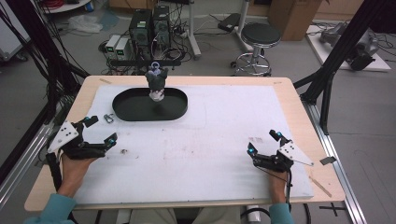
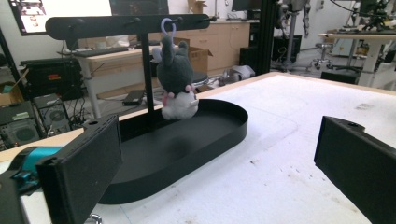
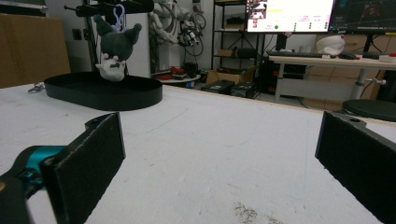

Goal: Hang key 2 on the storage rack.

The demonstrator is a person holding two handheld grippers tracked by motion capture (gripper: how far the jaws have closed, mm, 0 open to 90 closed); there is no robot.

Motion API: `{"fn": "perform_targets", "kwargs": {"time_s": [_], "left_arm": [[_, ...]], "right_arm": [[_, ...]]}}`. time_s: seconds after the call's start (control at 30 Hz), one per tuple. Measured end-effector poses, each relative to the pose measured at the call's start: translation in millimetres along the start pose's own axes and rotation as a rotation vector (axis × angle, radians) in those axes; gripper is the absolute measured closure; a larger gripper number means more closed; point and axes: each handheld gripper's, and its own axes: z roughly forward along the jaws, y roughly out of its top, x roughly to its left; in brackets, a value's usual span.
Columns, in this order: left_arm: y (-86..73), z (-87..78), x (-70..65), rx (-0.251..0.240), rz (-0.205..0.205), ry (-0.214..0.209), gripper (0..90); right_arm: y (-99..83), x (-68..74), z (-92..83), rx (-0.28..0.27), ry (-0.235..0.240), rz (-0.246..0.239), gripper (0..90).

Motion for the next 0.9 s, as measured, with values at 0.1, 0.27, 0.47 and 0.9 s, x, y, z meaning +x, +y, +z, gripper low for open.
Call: {"fn": "perform_targets", "kwargs": {"time_s": [0.1, 0.27, 0.47, 0.9], "left_arm": [[0.7, -0.5, 0.7, -0.001, -0.001, 0.005, 1.7], [4.4, -0.7, 2.4, 0.003, 0.0, 0.019, 1.7], [14.7, 1.1, 6.8, 0.049, 0.012, 0.053, 1.7], [33.4, 25.7, 47.4, 0.217, 0.055, 0.148, 1.7]], "right_arm": [[0.0, -0.9, 0.4, -0.006, -0.003, -0.006, 0.6], [0.0, -1.0, 0.4, -0.006, -0.004, -0.006, 0.7], [0.0, -1.0, 0.4, -0.006, -0.004, -0.007, 0.7], [0.0, -1.2, 0.3, -0.008, -0.005, -0.003, 0.6]]}}
